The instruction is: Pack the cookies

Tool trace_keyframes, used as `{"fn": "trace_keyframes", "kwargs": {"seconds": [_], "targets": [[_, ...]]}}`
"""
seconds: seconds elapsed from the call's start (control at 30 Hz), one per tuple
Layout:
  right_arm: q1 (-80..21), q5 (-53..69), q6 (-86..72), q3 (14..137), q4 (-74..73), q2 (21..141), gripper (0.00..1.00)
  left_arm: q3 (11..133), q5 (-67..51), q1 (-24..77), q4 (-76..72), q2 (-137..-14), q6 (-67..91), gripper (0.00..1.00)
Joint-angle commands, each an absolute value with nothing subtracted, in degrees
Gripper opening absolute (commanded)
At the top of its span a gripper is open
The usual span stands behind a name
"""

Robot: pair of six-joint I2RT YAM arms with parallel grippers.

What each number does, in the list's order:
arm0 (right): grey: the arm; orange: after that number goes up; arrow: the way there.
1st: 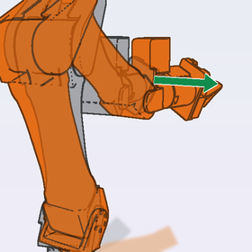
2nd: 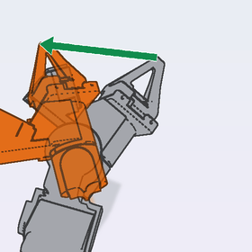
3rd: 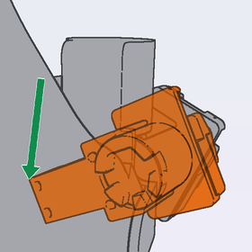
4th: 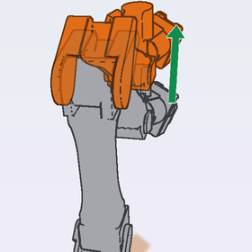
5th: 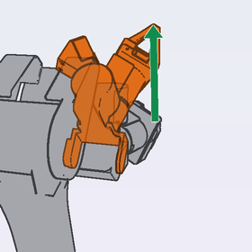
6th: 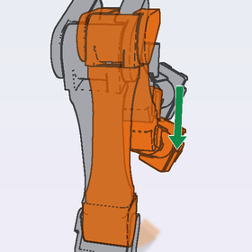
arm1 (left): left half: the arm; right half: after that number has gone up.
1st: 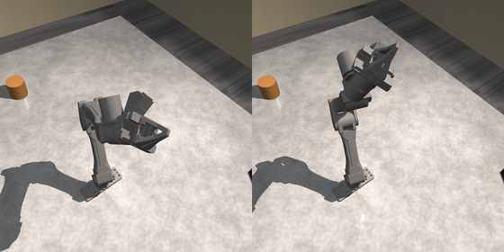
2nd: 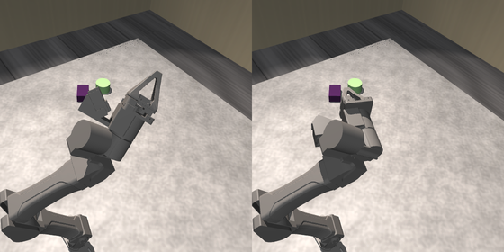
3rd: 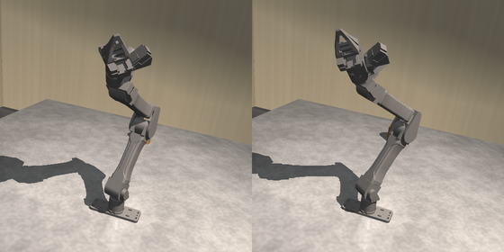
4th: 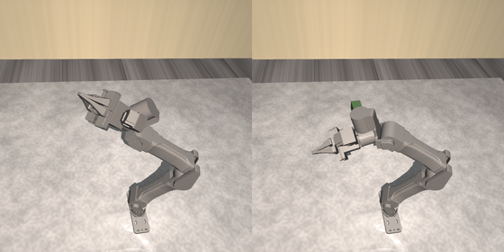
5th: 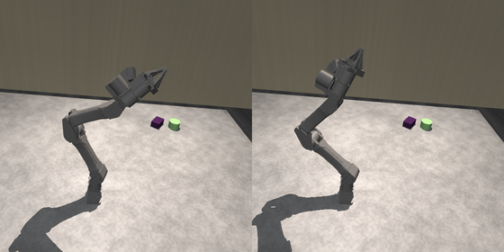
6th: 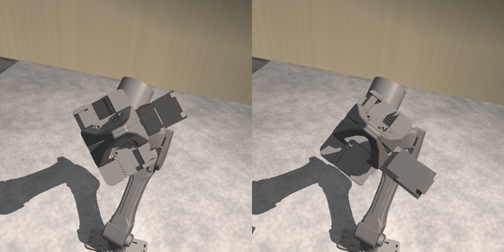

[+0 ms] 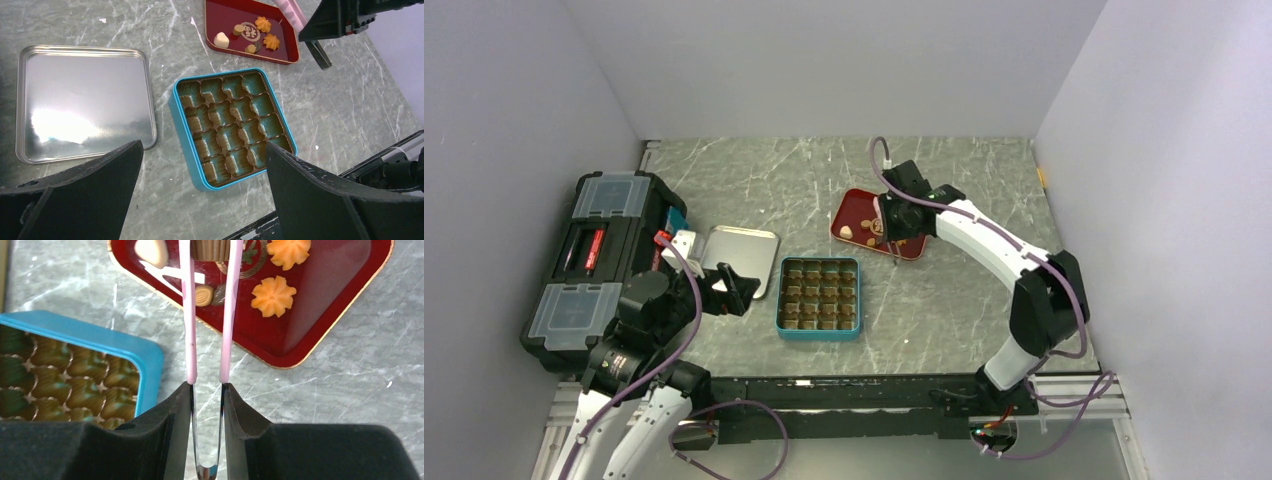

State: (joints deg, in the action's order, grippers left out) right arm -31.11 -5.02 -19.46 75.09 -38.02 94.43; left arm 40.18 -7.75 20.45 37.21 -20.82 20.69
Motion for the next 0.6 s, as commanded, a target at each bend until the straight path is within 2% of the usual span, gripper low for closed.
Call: {"fn": "trace_keyframes", "kwargs": {"seconds": [0.0,0.33,0.57], "targets": [[-33.9,-6.0,-18.9,74.9,-40.4,88.5,0.16,41.3,-8.5,20.1,36.0,-20.8,20.8,0.99],[-44.2,-2.9,-16.3,73.5,-44.4,79.8,0.16,41.3,-8.4,20.0,36.0,-20.9,20.8,0.99],[-52.2,-4.3,-16.5,72.9,-47.5,77.9,0.16,41.3,-8.6,20.0,35.9,-21.0,20.8,0.99]]}}
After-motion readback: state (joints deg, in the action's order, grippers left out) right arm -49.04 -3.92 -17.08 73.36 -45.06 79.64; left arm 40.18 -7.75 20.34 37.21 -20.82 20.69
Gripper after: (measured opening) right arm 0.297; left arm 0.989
